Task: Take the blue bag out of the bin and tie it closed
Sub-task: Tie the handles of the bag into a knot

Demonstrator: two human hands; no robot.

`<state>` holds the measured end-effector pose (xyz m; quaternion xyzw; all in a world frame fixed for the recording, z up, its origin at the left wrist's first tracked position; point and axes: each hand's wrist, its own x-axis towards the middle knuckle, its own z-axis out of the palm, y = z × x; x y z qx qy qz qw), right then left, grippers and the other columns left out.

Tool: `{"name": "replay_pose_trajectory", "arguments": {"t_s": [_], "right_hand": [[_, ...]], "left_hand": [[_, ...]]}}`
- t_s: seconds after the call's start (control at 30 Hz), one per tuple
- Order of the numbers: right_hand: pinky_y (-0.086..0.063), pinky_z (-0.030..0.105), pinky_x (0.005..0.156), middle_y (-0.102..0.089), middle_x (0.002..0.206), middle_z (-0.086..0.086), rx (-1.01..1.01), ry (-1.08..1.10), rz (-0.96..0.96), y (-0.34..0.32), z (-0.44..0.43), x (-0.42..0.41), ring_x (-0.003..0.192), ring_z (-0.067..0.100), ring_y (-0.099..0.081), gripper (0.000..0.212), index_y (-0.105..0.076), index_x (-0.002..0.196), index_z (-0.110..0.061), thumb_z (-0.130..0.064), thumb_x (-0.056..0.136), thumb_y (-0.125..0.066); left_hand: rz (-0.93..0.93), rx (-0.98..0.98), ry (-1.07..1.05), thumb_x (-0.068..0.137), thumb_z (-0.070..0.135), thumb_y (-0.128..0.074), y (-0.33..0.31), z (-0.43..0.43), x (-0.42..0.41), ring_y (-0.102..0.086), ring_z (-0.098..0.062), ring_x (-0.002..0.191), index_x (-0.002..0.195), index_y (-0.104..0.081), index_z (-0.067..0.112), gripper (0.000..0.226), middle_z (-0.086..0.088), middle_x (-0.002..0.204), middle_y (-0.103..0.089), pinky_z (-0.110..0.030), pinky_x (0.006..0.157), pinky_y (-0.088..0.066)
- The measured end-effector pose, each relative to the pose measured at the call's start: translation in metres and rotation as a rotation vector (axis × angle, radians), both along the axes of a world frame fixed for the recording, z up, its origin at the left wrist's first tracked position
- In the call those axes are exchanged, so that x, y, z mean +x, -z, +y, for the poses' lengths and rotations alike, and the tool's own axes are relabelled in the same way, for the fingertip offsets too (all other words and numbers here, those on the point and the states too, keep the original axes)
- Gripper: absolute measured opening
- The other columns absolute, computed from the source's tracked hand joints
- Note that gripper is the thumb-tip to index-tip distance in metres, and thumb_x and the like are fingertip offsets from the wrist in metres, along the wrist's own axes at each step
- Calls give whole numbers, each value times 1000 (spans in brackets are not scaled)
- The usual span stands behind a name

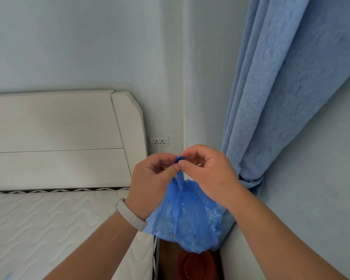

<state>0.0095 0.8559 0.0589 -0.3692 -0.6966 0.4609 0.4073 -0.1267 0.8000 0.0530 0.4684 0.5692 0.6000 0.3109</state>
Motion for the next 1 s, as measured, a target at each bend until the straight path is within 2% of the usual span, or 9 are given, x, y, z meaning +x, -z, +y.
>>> {"name": "replay_pose_trajectory", "arguments": {"t_s": [0.17, 0.23, 0.33, 0.43, 0.5, 0.63, 0.77, 0.9, 1.0], "right_hand": [[-52, 21, 67, -67, 82, -10, 98, 74, -78, 10, -2, 0, 77, 6, -62, 12, -65, 82, -30, -18, 83, -67], [-48, 18, 77, -63, 95, -12, 176, 56, -172, 23, -5, 1, 89, 3, -60, 14, -63, 95, -29, -24, 83, -66], [-40, 18, 94, -56, 113, -13, 220, -25, -274, 41, -15, -2, 107, 1, -52, 37, -56, 117, -26, -35, 82, -64], [-42, 29, 98, -53, 117, -14, 243, -77, -299, 52, -25, -8, 110, 1, -50, 40, -50, 120, -33, -36, 82, -62], [-42, 31, 100, -51, 121, -16, 249, -84, -312, 55, -33, -12, 114, 2, -49, 44, -46, 124, -36, -38, 83, -61], [-36, 30, 106, -43, 138, -13, 171, -100, -325, 54, -61, -25, 127, 5, -41, 70, -33, 139, -28, -53, 79, -56], [-33, 28, 109, -37, 145, -10, 118, -176, -294, 58, -97, -39, 131, 4, -36, 86, -23, 145, -25, -64, 74, -54], [-40, 31, 104, -45, 138, -10, 116, -186, -288, 67, -127, -47, 125, 4, -43, 75, -29, 140, -28, -58, 78, -57], [-45, 27, 94, -52, 118, -19, 158, -249, -230, 64, -154, -54, 111, -1, -50, 48, -42, 125, -35, -40, 82, -61]], "left_hand": [[-87, 34, -28, 77, -3, -71, -9, -5, -4, -71, -12, 80, 83, -73, 11, 15, -2, 82, -76, -19, 71, -52], [-112, 48, -47, 77, -3, -70, -15, -8, -8, -71, -13, 85, 82, -73, 13, 17, -1, 84, -77, -18, 73, -51], [-152, 60, -69, 78, -3, -69, -25, -13, -12, -71, -14, 88, 84, -71, 10, 15, -2, 86, -77, -18, 74, -51], [-192, 86, -107, 78, -4, -69, -35, -19, -17, -71, -16, 87, 84, -71, 9, 14, -3, 84, -76, -22, 75, -53], [-216, 94, -136, 78, -3, -69, -40, -26, -19, -70, -16, 85, 88, -70, 4, 12, -7, 86, -75, -25, 75, -54], [-318, 79, -192, 79, 0, -70, -42, -44, -17, -66, -20, 83, 90, -70, 0, 11, -10, 87, -74, -37, 80, -52], [-376, 62, -221, 78, 2, -71, -42, -72, -18, -64, -25, 82, 82, -73, 9, 9, -10, 82, -72, -40, 80, -51], [-368, 33, -244, 80, 0, -69, -41, -113, -20, -66, -21, 81, 89, -70, 2, 9, -11, 83, -72, -39, 81, -52], [-371, 26, -295, 80, -1, -67, -39, -150, -24, -66, -22, 83, 92, -68, -1, 12, -9, 84, -72, -39, 82, -52]]}}
